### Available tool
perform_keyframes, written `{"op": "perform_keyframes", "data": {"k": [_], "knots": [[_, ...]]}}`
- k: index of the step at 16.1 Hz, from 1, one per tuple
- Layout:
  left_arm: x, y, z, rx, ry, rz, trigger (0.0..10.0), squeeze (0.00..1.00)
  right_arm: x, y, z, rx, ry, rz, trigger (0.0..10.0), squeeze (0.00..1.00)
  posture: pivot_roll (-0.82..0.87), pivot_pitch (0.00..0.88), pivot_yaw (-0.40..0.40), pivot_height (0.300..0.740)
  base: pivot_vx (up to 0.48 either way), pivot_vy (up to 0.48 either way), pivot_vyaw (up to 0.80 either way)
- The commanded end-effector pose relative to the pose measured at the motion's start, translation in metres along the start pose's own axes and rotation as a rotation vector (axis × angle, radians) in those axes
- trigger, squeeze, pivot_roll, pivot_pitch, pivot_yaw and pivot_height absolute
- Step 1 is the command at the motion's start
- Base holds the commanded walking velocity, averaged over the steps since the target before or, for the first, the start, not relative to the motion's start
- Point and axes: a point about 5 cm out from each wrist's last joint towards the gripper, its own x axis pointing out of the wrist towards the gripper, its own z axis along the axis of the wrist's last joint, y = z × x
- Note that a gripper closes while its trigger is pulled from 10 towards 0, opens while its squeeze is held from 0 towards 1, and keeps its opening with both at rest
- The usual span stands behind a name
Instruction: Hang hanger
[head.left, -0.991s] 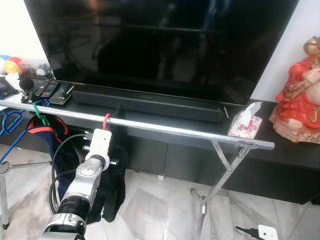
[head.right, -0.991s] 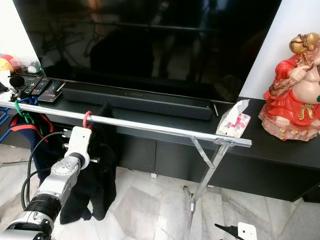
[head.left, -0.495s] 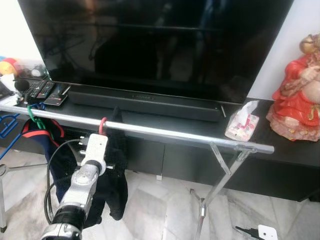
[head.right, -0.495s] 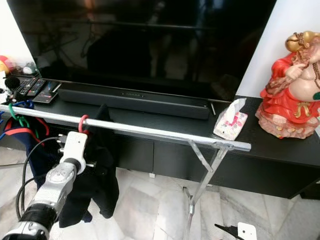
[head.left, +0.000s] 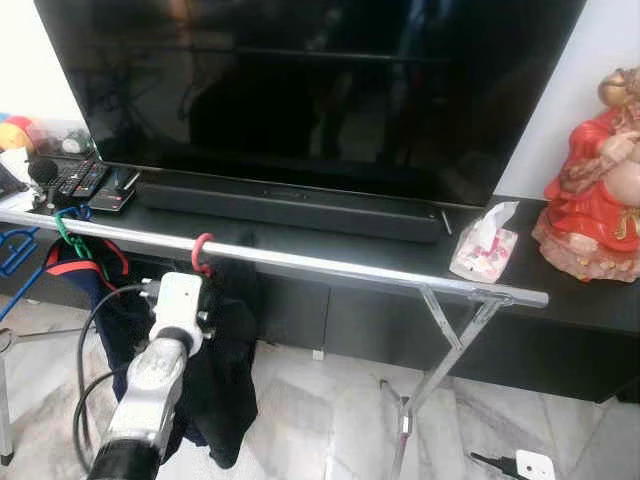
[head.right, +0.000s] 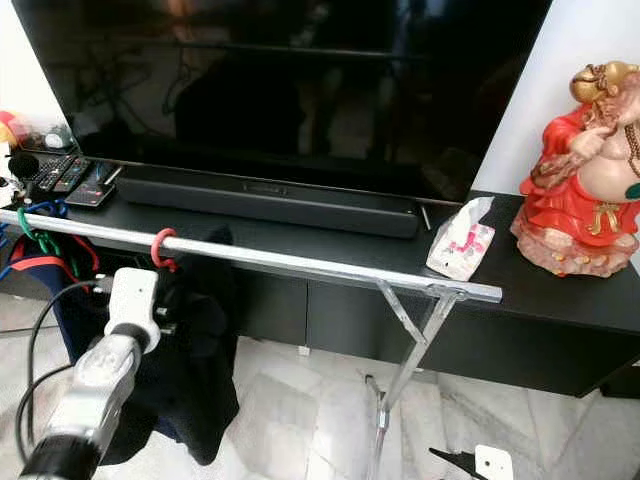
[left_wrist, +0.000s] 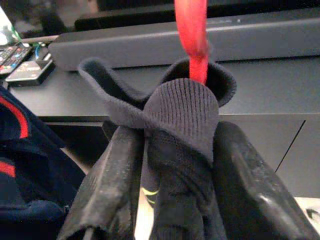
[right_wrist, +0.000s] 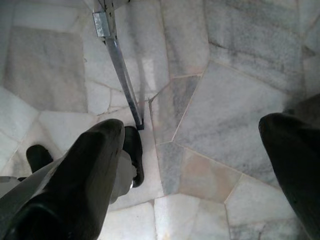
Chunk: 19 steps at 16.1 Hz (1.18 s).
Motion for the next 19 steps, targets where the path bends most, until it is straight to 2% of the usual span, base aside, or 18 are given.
{"op": "perform_keyframes", "data": {"k": [1,3,4,5,6,7,12,19], "knots": [[-0.006,0.001,0.002,-0.014,-0.02,0.001,10.0,1.0,-0.001,-0.002,-0.001,0.005,0.005,-0.007,10.0,0.0,-0.05,0.0,-0.042,0.74,0.0,0.0,0.0],[-0.019,0.002,0.01,0.011,-0.098,0.035,10.0,1.0,-0.001,-0.003,-0.001,0.003,0.006,-0.007,10.0,0.0,-0.04,0.0,-0.042,0.74,0.0,0.0,0.0],[-0.026,-0.001,0.018,0.072,-0.153,0.025,10.0,0.96,-0.001,-0.003,-0.001,0.001,0.007,-0.008,10.0,0.0,-0.04,0.0,-0.041,0.74,0.0,0.0,0.0],[-0.03,-0.005,0.021,0.081,-0.174,0.015,10.0,0.91,-0.001,-0.003,-0.001,0.0,0.007,-0.008,10.0,0.0,-0.04,0.0,-0.041,0.74,0.0,0.0,0.0],[-0.034,-0.007,0.023,0.068,-0.185,0.019,10.0,0.58,-0.001,-0.003,-0.001,0.001,0.007,-0.009,10.0,0.0,-0.04,0.0,-0.039,0.74,0.0,0.0,0.0],[-0.039,-0.011,0.024,0.057,-0.196,0.034,10.0,0.0,-0.001,-0.003,-0.001,0.002,0.006,-0.01,10.0,0.0,-0.04,0.0,-0.039,0.74,0.0,0.0,0.0],[-0.041,-0.022,0.021,0.055,-0.178,-0.002,10.0,0.0,-0.001,-0.003,-0.001,0.006,0.002,-0.018,10.0,0.0,-0.04,0.0,-0.034,0.74,0.0,0.0,0.0],[-0.04,-0.023,0.021,0.051,-0.164,-0.012,10.0,0.0,0.0,-0.002,0.0,0.006,0.0,-0.018,10.0,0.0,-0.04,0.0,-0.027,0.74,0.0,0.0,0.0]]}}
